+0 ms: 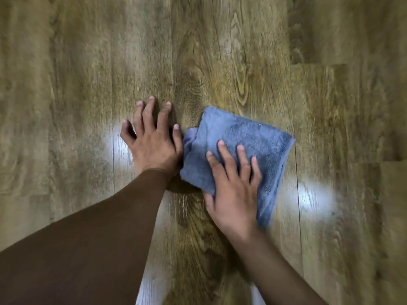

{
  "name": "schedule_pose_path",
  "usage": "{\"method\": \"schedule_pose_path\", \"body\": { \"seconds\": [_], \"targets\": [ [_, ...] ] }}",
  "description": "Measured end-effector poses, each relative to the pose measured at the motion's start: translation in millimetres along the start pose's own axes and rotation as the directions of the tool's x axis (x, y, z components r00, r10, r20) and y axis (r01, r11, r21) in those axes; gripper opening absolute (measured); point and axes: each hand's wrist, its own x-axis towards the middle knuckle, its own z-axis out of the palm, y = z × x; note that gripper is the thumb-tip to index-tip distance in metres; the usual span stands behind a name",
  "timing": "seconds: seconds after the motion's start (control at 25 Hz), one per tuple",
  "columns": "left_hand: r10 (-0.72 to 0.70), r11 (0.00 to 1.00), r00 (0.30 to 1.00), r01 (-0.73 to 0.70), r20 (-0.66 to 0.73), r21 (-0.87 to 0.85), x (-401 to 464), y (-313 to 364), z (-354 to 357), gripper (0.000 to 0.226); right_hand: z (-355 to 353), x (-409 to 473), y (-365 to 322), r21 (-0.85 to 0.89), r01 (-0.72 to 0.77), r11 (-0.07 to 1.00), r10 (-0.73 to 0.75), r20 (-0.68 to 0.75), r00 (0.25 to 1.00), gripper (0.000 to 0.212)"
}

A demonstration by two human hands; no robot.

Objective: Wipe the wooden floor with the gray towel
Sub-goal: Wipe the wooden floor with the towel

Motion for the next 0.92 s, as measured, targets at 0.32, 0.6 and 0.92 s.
{"method": "schedule_pose_path", "body": {
  "seconds": [0.32, 0.6, 0.92],
  "targets": [
    [-0.011, 1.000, 1.000, 0.011, 0.015, 0.002, -1.9, 1.2, -1.2, 0.051, -38.6, 96.3, 141.5, -0.026, -0.189, 0.982, 0.182, -0.165, 0.969, 0.070],
    [-0.014, 1.000, 0.999, 0.015, 0.047, -0.011, -1.7, -0.2, -1.1, 0.052, -43.1, 105.2, 144.1, 0.077, -0.279, 0.957, 0.289, -0.184, 0.939, 0.064],
    [-0.013, 1.000, 0.999, 0.014, 0.041, -0.012, -0.9, 2.0, -3.1, 0.052, 5.3, -70.7, 13.3, 0.026, 0.092, 0.995, -0.093, 0.054, 0.994, 0.076]
  ]
}}
